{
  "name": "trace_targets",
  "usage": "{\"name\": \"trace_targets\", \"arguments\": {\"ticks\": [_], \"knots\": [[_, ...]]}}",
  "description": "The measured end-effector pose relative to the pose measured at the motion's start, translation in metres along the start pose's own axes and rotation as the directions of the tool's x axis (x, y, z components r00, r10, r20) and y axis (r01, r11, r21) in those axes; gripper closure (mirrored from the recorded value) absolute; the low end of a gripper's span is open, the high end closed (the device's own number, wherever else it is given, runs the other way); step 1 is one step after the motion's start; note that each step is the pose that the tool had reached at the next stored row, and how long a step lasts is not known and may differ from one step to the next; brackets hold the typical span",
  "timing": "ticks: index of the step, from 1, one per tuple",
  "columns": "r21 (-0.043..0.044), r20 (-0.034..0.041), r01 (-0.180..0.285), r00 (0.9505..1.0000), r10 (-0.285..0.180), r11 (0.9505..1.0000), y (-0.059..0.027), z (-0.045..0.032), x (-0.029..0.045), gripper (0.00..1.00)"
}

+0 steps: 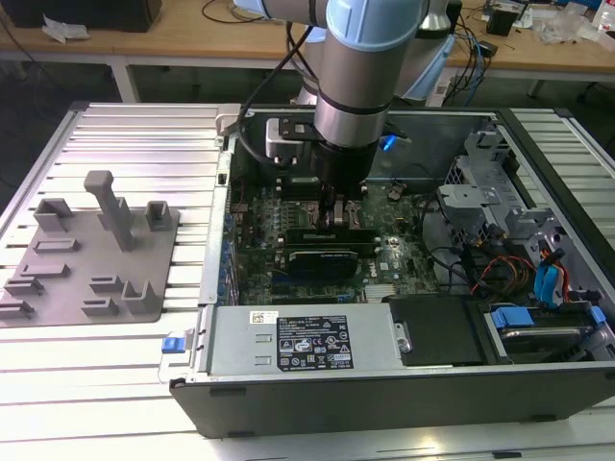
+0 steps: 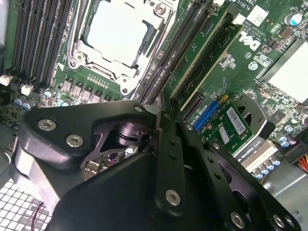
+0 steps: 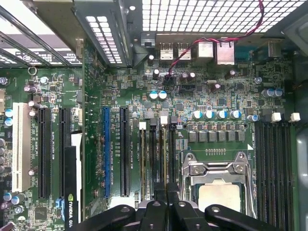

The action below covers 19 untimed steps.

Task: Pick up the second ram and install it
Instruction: 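Insert the second ram into the second slot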

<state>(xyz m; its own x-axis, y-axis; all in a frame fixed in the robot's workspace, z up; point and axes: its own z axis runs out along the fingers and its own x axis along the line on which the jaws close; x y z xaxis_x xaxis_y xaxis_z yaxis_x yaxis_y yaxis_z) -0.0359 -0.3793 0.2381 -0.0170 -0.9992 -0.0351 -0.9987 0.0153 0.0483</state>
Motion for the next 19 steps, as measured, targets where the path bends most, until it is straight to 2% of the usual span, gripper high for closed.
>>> {"name": "trace_targets", "arguments": {"ticks": [2, 4, 7, 19], "knots": [[0.0024, 0.0000, 0.000, 1.0000, 0.000, 1.0000, 0.0015, 0.0000, 0.0000, 0.91], [0.0165, 0.0002, 0.001, 1.0000, -0.001, 0.9999, 0.0028, 0.0001, 0.0001, 0.91], [0.0235, 0.0002, 0.001, 1.0000, -0.001, 0.9997, 0.0040, 0.0002, 0.0001, 0.91], [0.0264, 0.0007, 0.006, 1.0000, -0.006, 0.9996, 0.0057, 0.0009, -0.0008, 0.91]]}}
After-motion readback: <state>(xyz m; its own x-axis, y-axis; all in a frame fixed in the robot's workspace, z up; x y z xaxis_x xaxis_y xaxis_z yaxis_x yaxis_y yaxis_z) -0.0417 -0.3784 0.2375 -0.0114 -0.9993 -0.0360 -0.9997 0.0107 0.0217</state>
